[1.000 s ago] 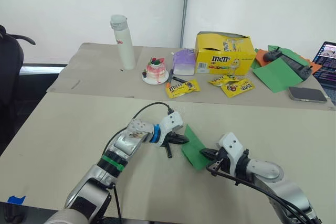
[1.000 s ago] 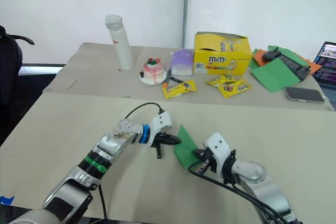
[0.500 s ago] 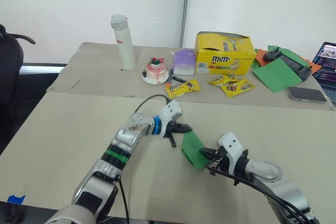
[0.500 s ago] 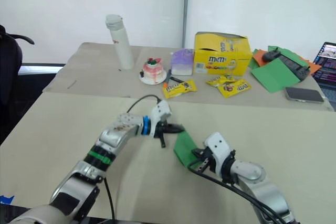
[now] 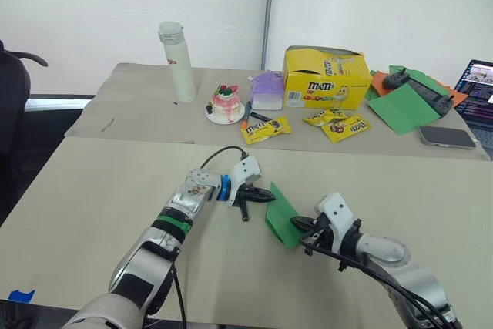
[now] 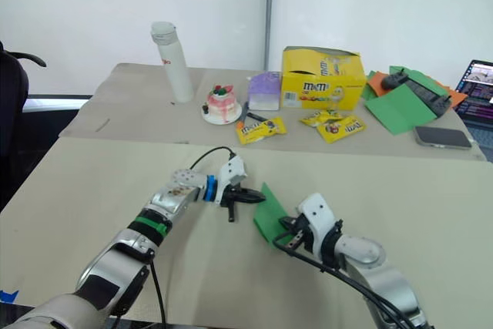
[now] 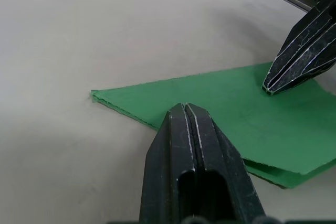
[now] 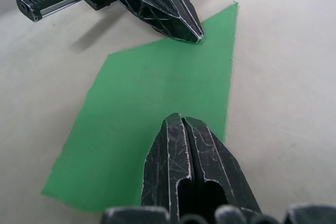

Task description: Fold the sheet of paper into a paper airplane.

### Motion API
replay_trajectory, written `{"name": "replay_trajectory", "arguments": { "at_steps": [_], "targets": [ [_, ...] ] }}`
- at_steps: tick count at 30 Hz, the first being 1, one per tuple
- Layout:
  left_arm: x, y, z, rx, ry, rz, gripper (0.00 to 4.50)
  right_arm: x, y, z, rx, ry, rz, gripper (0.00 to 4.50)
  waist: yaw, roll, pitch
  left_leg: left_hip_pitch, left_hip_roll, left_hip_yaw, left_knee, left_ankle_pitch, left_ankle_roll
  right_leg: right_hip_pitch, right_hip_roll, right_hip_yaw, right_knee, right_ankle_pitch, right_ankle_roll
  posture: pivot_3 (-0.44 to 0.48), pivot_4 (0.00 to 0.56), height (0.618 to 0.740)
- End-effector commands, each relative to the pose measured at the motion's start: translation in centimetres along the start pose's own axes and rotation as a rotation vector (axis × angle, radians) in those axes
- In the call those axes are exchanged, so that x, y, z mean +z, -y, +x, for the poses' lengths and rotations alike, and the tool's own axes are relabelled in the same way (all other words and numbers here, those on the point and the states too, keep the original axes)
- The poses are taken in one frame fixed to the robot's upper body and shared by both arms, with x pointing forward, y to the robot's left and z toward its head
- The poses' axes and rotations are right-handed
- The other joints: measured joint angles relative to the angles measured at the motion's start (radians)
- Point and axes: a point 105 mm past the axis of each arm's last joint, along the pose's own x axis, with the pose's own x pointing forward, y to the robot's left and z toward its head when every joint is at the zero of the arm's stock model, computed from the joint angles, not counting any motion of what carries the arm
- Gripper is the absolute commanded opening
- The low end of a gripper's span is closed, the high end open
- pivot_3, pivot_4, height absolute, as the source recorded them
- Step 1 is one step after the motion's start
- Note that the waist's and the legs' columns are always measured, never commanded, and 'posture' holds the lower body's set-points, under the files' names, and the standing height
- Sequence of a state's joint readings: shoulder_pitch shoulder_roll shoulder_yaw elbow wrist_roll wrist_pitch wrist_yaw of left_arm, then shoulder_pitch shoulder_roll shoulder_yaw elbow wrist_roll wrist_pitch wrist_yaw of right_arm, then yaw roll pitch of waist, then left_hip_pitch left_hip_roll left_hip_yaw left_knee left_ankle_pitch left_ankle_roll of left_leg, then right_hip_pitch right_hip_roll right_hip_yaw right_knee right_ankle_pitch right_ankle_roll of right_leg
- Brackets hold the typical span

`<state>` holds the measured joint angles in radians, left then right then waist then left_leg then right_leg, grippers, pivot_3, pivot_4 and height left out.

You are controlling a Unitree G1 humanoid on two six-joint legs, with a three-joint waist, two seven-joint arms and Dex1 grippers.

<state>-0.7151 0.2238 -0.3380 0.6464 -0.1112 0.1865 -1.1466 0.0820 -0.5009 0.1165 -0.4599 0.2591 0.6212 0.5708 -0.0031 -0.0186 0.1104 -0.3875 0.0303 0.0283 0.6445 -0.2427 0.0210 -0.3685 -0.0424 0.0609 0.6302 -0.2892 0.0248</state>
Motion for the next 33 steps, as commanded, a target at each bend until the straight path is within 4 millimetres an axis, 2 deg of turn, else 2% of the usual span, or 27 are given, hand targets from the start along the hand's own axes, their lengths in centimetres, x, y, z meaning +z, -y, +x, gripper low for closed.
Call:
{"name": "replay_trajectory", "arguments": {
  "at_steps": [1,3,11,15,18,21,26,30,33],
  "targets": [
    [-1.2,-0.4,0.3,0.028,-0.079,0.003,0.03,-0.7,0.1,0.3,-0.018,-0.024,0.038,0.00,0.000,0.000,0.000,0.000,0.000,0.000,0.000,0.000,0.000,0.000,0.000,0.000,0.000,0.000,0.000,0.000,0.150,0.740],
    [-1.4,-0.9,0.4,0.060,-0.087,-0.003,0.03,-0.7,0.1,0.3,-0.020,-0.023,0.043,0.00,0.001,-0.001,-0.001,0.001,0.000,0.000,0.000,0.000,0.000,0.001,0.000,0.000,0.000,0.000,0.000,0.000,0.150,0.740],
    [0.2,-4.0,-0.6,0.208,-0.048,-0.008,0.03,-0.7,0.0,0.5,-0.017,-0.027,0.051,0.00,0.000,-0.003,-0.002,0.002,0.000,0.000,0.000,0.000,0.000,0.001,0.000,0.001,0.001,0.000,0.000,0.000,0.150,0.740],
    [0.9,-5.0,-0.7,0.269,-0.014,-0.012,0.03,-0.8,-0.1,0.6,-0.016,-0.029,0.051,0.00,-0.001,-0.003,-0.002,0.001,0.000,0.000,0.000,0.000,0.000,0.001,0.000,0.001,0.000,0.000,0.000,0.000,0.150,0.740],
    [2.1,-5.3,-1.0,0.288,0.066,-0.033,0.03,-0.8,-0.2,0.7,-0.019,-0.028,0.058,0.00,-0.004,-0.003,-0.002,0.001,0.000,0.000,0.000,0.000,0.000,0.001,0.000,0.001,0.001,0.000,0.000,0.000,0.150,0.740],
    [3.4,-4.9,-1.1,0.260,0.132,0.008,0.03,-1.0,-0.2,0.6,-0.024,-0.029,0.065,0.00,-0.008,-0.003,-0.002,0.000,0.000,0.000,0.000,0.000,0.000,-0.001,0.001,0.001,0.001,0.000,0.000,0.000,0.150,0.740],
    [3.3,-2.7,-0.6,0.105,0.116,0.083,0.03,-1.0,-0.3,0.6,-0.025,-0.028,0.066,0.00,-0.009,-0.003,-0.002,0.000,0.000,0.000,0.000,0.000,0.000,0.000,0.001,0.001,0.001,0.000,0.000,0.000,0.150,0.740],
    [3.7,-1.9,-0.8,0.054,0.117,0.121,0.03,-0.9,-0.2,0.5,-0.033,-0.026,0.062,0.00,-0.009,-0.003,-0.002,0.000,0.000,0.000,0.000,0.000,0.000,-0.001,0.001,0.001,0.001,0.000,0.000,0.000,0.150,0.740],
    [4.2,-1.3,-1.3,0.021,0.113,0.220,0.03,-0.1,1.0,-0.2,-0.081,0.015,0.068,0.00,-0.009,-0.003,-0.002,0.000,0.000,0.000,0.000,0.000,0.000,0.000,0.001,0.001,0.001,0.000,0.000,0.000,0.150,0.740]
  ]
}}
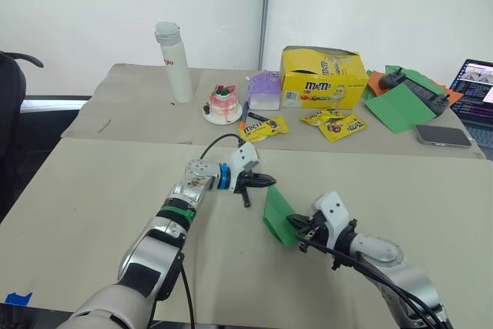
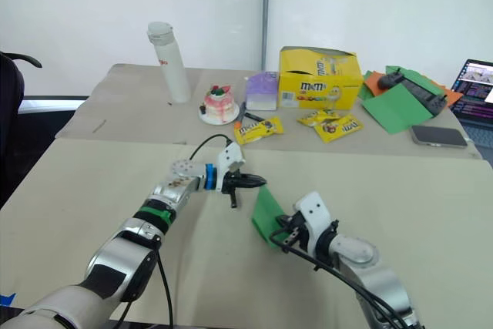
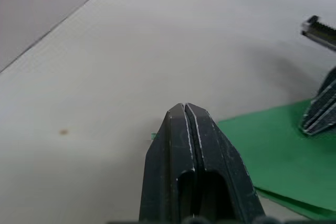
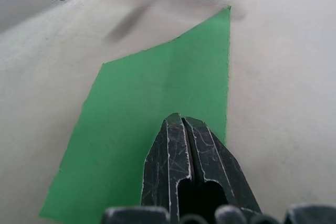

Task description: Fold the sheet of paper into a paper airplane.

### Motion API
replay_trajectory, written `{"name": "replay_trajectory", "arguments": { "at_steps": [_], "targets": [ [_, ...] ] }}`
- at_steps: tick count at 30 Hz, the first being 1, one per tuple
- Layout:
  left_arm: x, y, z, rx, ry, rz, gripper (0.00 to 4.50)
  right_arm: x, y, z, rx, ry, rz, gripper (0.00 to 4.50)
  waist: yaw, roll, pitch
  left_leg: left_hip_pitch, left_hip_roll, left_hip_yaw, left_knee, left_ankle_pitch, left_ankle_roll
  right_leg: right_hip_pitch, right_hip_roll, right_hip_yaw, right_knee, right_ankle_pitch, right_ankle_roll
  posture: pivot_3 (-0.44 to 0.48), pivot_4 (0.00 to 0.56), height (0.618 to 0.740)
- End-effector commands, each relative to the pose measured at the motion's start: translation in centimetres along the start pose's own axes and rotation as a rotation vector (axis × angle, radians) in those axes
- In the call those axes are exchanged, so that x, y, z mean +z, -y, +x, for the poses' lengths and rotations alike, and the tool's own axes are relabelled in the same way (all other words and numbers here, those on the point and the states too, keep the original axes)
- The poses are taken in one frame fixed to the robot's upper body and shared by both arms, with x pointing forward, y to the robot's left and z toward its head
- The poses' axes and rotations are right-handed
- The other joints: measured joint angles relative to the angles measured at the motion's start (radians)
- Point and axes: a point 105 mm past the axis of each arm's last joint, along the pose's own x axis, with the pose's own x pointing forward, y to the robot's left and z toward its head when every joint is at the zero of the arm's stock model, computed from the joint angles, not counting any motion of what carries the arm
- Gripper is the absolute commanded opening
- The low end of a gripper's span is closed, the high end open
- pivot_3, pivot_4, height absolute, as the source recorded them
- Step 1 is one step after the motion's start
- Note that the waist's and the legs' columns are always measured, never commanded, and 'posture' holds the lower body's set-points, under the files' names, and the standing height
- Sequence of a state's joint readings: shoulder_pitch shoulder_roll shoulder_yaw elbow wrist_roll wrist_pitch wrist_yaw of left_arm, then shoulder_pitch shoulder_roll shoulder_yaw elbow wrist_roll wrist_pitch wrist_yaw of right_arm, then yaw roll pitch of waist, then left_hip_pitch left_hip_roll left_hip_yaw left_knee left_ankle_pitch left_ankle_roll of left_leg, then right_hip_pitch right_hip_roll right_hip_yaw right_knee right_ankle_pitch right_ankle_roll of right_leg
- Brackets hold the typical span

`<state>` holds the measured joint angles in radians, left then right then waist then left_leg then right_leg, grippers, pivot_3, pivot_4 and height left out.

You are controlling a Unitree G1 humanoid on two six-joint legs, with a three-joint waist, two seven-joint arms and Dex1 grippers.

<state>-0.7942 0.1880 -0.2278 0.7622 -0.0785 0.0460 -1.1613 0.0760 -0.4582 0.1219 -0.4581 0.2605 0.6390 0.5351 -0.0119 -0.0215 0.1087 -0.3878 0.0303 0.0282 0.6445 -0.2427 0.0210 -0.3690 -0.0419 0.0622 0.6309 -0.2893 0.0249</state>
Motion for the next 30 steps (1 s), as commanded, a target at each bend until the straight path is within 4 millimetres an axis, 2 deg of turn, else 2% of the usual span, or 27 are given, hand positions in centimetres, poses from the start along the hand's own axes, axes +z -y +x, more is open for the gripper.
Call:
{"name": "replay_trajectory", "arguments": {
  "at_steps": [1,4,7,10,16,19,27,30],
  "targets": [
    [1.8,0.6,-0.7,-0.056,0.007,0.199,0.03,0.3,1.8,-1.1,-0.076,0.015,0.033,0.00,0.000,0.000,0.000,0.000,0.000,0.000,0.000,0.000,0.000,0.000,0.000,0.000,0.000,0.000,0.000,0.000,0.150,0.740],
    [0.9,1.4,-1.3,-0.108,-0.087,0.442,0.03,1.2,2.2,-1.9,-0.070,0.043,0.020,0.00,0.004,0.000,0.000,-0.001,0.000,0.000,0.000,0.000,0.000,0.000,0.000,0.001,-0.001,0.000,0.000,0.000,0.150,0.740],
    [1.1,1.8,-1.4,-0.146,-0.111,0.582,0.03,1.6,2.9,-2.7,-0.066,0.050,-0.008,0.00,0.011,0.000,0.000,-0.001,-0.001,0.001,0.000,0.000,0.000,0.000,0.000,0.003,-0.001,0.000,0.000,0.000,0.150,0.740],
    [1.3,2.3,-1.5,-0.192,-0.107,0.652,0.82,2.0,3.5,-3.1,-0.069,0.053,-0.024,0.00,0.016,0.000,0.000,-0.001,-0.001,0.001,0.000,0.000,0.000,0.000,0.000,0.003,-0.001,0.000,0.000,0.000,0.150,0.740],
    [0.6,2.4,-1.9,-0.227,-0.150,0.813,2.89,2.5,4.3,-3.5,-0.084,0.056,-0.048,0.00,0.015,0.001,0.000,-0.001,-0.001,0.002,0.000,0.000,0.000,-0.001,0.000,0.004,-0.001,0.000,0.000,0.000,0.150,0.740],
    [0.1,2.3,-1.9,-0.243,-0.176,0.839,3.85,2.5,4.3,-3.5,-0.090,0.055,-0.046,0.00,0.015,0.001,0.000,-0.001,-0.001,0.001,0.000,0.000,0.000,-0.001,0.001,0.004,-0.001,0.000,0.000,0.000,0.150,0.740],
    [1.3,2.1,0.3,-0.202,-0.126,0.867,3.85,2.3,4.4,-3.5,-0.107,0.054,-0.041,0.00,0.023,0.000,0.000,-0.002,-0.001,0.002,0.001,0.000,0.000,-0.001,0.000,0.004,-0.001,0.000,0.001,0.000,0.150,0.740],
    [1.3,2.0,0.6,-0.205,-0.131,0.880,3.85,2.3,4.7,-3.6,-0.118,0.052,-0.044,0.00,0.021,0.000,0.000,-0.002,-0.001,0.002,0.001,0.000,0.000,-0.001,0.001,0.004,-0.001,0.000,0.001,0.000,0.150,0.740]
  ]
}}
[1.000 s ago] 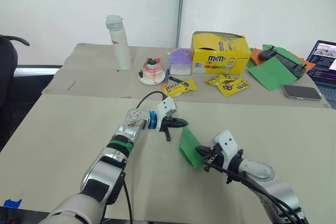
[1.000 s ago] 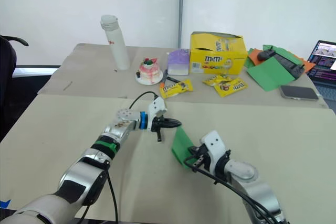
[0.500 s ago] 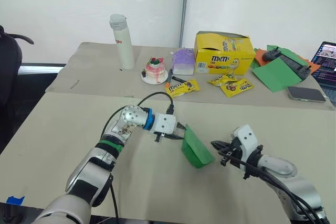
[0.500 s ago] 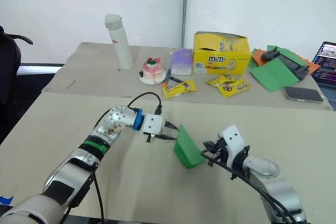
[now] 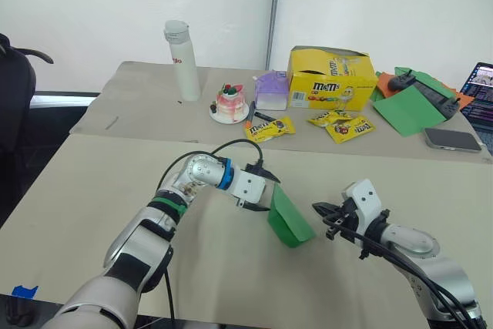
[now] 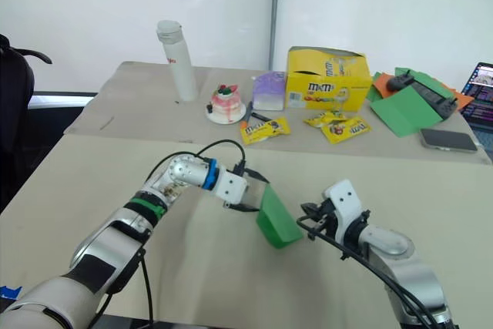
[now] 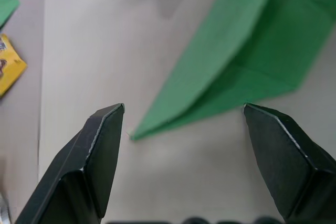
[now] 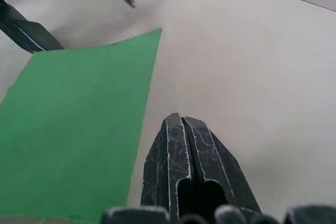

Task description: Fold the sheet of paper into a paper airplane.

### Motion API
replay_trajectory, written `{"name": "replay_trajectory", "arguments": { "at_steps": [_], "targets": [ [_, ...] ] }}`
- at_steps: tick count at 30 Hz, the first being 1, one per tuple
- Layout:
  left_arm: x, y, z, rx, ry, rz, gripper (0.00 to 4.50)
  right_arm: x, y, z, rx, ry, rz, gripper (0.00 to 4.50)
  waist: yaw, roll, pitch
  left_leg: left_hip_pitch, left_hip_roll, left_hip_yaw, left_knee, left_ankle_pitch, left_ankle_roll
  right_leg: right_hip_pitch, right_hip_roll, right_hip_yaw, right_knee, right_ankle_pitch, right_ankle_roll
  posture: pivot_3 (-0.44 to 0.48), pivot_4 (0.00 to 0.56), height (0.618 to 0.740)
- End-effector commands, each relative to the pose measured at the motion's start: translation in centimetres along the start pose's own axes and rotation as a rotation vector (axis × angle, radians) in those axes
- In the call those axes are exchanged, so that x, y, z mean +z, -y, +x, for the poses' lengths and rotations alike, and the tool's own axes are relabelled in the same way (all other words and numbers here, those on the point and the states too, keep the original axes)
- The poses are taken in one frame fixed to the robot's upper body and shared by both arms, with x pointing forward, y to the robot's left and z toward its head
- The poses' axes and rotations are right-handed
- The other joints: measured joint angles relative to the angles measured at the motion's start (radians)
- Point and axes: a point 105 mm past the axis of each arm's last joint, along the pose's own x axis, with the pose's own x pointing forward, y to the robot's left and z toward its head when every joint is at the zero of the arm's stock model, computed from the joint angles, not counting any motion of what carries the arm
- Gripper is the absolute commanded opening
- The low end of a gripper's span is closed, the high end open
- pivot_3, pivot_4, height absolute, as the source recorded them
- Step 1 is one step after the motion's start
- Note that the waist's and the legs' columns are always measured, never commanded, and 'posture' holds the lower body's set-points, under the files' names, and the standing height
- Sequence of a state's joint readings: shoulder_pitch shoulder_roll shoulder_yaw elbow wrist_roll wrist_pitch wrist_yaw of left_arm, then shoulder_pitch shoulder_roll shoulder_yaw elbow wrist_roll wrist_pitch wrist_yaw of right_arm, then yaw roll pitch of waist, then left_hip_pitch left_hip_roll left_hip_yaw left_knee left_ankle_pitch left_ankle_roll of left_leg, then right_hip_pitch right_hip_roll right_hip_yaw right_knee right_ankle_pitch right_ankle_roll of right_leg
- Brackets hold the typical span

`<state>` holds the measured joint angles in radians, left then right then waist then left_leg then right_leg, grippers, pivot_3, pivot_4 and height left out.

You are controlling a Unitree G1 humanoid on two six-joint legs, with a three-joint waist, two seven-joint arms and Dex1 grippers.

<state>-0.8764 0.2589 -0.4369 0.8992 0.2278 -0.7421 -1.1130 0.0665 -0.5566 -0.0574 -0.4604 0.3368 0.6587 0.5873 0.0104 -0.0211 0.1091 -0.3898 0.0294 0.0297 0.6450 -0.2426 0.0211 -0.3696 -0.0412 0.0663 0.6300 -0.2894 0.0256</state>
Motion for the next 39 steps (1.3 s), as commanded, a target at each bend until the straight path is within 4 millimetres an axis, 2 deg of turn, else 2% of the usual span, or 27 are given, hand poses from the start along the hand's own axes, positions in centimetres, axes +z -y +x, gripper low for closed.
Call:
{"name": "replay_trajectory", "arguments": {
  "at_steps": [1,6,12,22,25,32,39],
  "targets": [
    [0.4,-1.0,-0.1,0.013,-0.003,0.050,3.59,0.8,0.6,-0.5,-0.029,0.037,-0.025,0.00,-0.002,0.000,0.000,0.000,0.000,0.000,0.000,0.000,0.000,0.000,0.000,0.000,0.000,0.000,0.000,0.000,0.150,0.740],
    [0.1,-0.4,0.1,-0.024,-0.003,0.021,2.00,0.8,0.7,-0.6,-0.042,0.035,-0.027,0.00,-0.003,0.000,0.000,0.000,0.000,0.000,0.000,0.000,0.000,0.000,0.001,0.000,0.000,0.000,0.000,0.000,0.150,0.740],
    [0.0,-0.5,-0.2,0.005,0.019,-0.098,0.02,1.2,0.7,-0.9,-0.048,0.032,-0.042,0.00,-0.002,0.000,0.000,0.000,0.000,0.000,0.000,0.000,0.000,0.000,0.001,0.001,0.000,0.000,0.000,0.000,0.150,0.740],
    [-0.6,-0.8,-0.9,0.103,-0.119,-0.364,0.02,2.0,1.6,-1.2,-0.092,0.041,-0.062,0.00,-0.004,0.001,0.000,0.000,0.001,0.000,0.000,0.000,0.000,0.000,0.001,0.001,0.001,0.000,0.000,0.000,0.150,0.740],
    [-0.2,-0.8,-0.8,0.139,-0.161,-0.430,0.02,2.3,1.9,-1.1,-0.098,0.044,-0.071,0.00,-0.006,0.001,0.000,0.000,0.001,0.000,0.000,0.000,0.000,0.000,0.001,0.001,0.001,0.000,0.000,0.000,0.150,0.740],
    [0.1,-0.6,-0.3,0.213,-0.267,-0.475,0.02,2.7,2.2,-0.7,-0.096,0.046,-0.083,0.00,-0.005,0.001,0.000,0.000,0.000,-0.001,0.000,0.000,0.000,0.000,0.001,0.001,0.001,0.000,0.000,0.000,0.150,0.740],
    [0.6,0.3,0.6,0.210,-0.273,-0.504,0.02,3.2,2.0,-0.1,-0.079,0.061,-0.080,0.00,-0.004,0.002,0.000,0.001,0.000,0.000,0.000,0.000,0.000,0.000,0.001,0.002,0.001,0.000,0.000,0.000,0.150,0.740]
  ]
}}
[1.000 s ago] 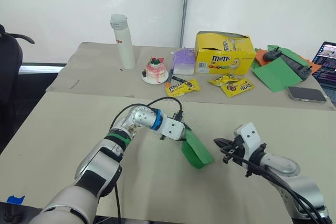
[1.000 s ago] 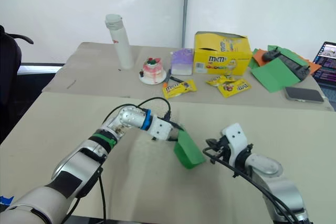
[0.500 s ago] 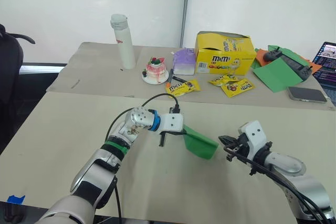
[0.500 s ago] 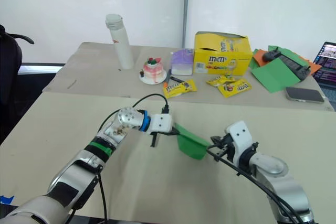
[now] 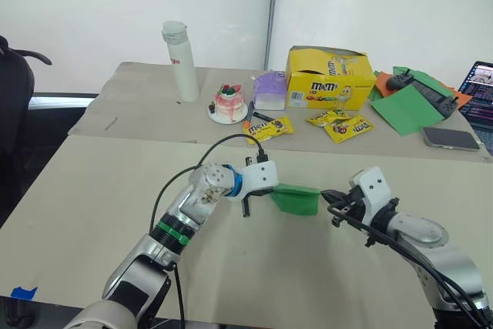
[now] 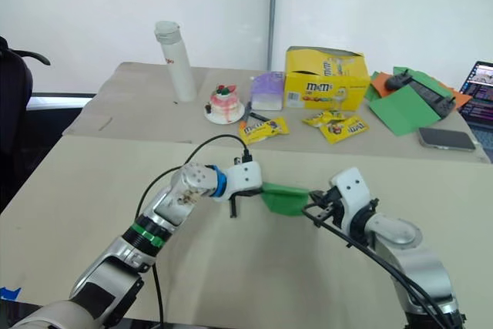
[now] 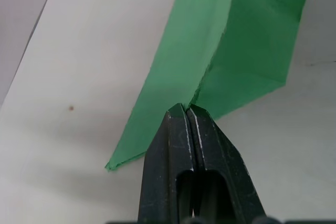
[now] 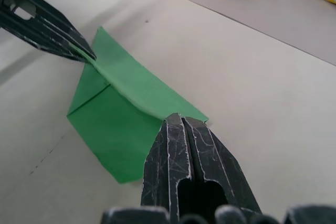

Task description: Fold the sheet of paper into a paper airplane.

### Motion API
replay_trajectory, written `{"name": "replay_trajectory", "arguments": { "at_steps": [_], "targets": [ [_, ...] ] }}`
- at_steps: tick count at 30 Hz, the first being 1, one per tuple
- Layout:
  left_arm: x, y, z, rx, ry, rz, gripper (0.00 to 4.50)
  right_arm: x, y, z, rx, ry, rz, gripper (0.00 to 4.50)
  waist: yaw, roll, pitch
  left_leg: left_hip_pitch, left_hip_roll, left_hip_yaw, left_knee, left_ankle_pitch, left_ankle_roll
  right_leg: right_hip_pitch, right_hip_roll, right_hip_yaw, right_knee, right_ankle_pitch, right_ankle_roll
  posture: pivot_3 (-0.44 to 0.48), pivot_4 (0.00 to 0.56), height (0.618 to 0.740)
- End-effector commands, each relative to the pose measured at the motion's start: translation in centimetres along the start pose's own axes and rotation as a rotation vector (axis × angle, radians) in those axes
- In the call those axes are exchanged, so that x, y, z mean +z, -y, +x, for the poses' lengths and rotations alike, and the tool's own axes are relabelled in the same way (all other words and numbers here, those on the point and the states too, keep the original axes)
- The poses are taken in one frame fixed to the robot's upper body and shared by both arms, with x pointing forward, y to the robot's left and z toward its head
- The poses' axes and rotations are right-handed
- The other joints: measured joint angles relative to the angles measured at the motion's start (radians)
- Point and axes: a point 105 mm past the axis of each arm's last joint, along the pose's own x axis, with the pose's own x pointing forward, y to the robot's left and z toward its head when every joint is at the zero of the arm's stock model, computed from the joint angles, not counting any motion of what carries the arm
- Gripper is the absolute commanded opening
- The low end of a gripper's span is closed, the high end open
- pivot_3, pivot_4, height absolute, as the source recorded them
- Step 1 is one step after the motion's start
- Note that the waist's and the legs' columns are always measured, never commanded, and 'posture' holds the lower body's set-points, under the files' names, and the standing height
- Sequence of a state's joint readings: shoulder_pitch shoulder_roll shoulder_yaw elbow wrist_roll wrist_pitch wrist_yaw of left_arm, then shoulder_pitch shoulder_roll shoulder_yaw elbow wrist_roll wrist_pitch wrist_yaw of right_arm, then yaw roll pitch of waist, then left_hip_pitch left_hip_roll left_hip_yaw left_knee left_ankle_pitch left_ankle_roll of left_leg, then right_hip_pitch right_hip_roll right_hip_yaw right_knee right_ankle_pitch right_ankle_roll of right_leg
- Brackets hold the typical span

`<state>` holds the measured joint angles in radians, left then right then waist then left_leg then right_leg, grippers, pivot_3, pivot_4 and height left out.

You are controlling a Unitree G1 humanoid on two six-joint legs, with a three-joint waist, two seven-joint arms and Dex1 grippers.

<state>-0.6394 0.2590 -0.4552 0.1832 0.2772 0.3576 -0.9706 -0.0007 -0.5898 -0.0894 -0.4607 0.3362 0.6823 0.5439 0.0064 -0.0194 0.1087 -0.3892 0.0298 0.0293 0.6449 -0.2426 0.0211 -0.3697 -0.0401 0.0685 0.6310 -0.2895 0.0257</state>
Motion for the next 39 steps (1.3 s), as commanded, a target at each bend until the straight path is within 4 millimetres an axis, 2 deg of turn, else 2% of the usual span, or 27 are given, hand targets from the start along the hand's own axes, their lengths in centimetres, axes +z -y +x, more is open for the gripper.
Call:
{"name": "replay_trajectory", "arguments": {
  "at_steps": [1,3,4,8,10,14,17,19,22,27,30,39],
  "targets": [
    [0.7,0.5,0.0,-0.001,0.016,0.014,0.02,1.2,0.0,0.2,0.006,0.036,-0.025,0.00,0.000,0.000,0.000,0.000,0.000,0.000,0.000,0.000,0.000,0.000,0.000,0.000,0.000,0.000,0.000,0.000,0.150,0.740],
    [0.7,0.4,-0.2,0.005,0.021,-0.002,0.02,1.2,-0.1,0.3,0.010,0.035,-0.027,0.00,0.000,0.000,0.000,0.000,0.000,0.000,0.000,0.000,0.000,0.000,0.000,0.000,0.000,0.000,0.000,0.000,0.150,0.740],
    [0.7,0.3,-0.4,0.012,0.027,-0.011,0.28,1.2,0.0,0.4,0.010,0.035,-0.027,0.00,0.001,0.000,0.000,0.000,0.000,0.000,0.000,0.000,0.000,0.000,0.000,0.000,0.000,0.000,0.000,0.000,0.150,0.740],
    [1.0,0.0,-1.0,0.008,0.059,-0.054,1.54,1.3,-0.1,0.6,0.018,0.038,-0.031,0.00,0.000,0.000,0.000,0.000,0.000,0.000,0.000,0.000,0.000,0.000,0.000,0.000,0.000,0.000,0.000,0.000,0.150,0.740],
    [2.1,0.2,-1.8,-0.028,0.138,-0.093,2.21,1.5,-0.2,0.8,0.031,0.043,-0.031,0.00,-0.001,0.000,0.000,0.000,0.000,0.000,0.000,0.000,0.000,0.000,0.000,0.000,0.000,0.000,0.000,0.000,0.150,0.740],
    [3.6,-0.5,-4.8,-0.064,0.274,-0.169,3.55,2.5,-0.5,0.9,0.059,0.062,-0.042,0.00,-0.004,0.001,0.000,0.000,0.001,0.000,0.000,0.000,0.000,0.000,0.000,0.000,0.000,0.000,0.000,0.000,0.150,0.740],
    [4.3,-0.1,-7.6,-0.142,0.373,-0.219,4.48,3.4,-0.4,1.0,0.068,0.089,-0.031,0.00,-0.011,0.002,0.000,0.000,0.001,0.000,0.000,0.000,0.000,0.000,0.000,0.000,0.000,0.000,0.000,0.000,0.150,0.740],
    [5.0,-0.5,-9.6,-0.166,0.481,-0.287,4.48,3.7,-0.4,1.2,0.080,0.082,-0.061,0.00,-0.016,0.002,0.001,0.000,0.002,0.000,-0.001,0.000,0.000,0.000,0.000,0.000,0.001,0.000,0.000,0.000,0.150,0.740],
    [5.0,-1.2,-11.7,-0.165,0.550,-0.344,4.48,4.2,-0.4,1.5,0.095,0.090,-0.074,0.00,-0.016,0.002,0.001,0.000,0.002,0.000,0.000,0.000,0.000,0.000,-0.001,0.000,0.000,0.000,0.000,0.000,0.150,0.740],
    [4.5,-3.5,-12.2,-0.054,0.608,-0.390,4.48,4.4,-0.3,1.7,0.096,0.098,-0.075,0.00,-0.012,0.002,0.001,0.001,0.002,0.000,0.000,0.000,0.000,0.000,-0.001,0.000,0.000,0.000,0.000,0.000,0.150,0.740],
    [3.5,-4.9,-10.9,0.022,0.572,-0.447,3.60,4.3,-0.6,1.8,0.099,0.101,-0.071,0.00,-0.008,0.002,0.001,0.000,0.001,0.000,0.000,0.000,0.000,0.000,-0.001,0.000,0.000,0.000,0.000,0.000,0.150,0.740],
    [1.4,-4.3,-5.0,0.013,0.396,-0.474,0.60,4.4,-0.7,1.6,0.071,0.113,-0.062,0.00,-0.006,0.002,0.001,0.000,-0.001,0.000,0.000,0.000,0.000,0.000,-0.001,0.000,0.000,0.000,0.000,0.000,0.150,0.740]
  ]
}}
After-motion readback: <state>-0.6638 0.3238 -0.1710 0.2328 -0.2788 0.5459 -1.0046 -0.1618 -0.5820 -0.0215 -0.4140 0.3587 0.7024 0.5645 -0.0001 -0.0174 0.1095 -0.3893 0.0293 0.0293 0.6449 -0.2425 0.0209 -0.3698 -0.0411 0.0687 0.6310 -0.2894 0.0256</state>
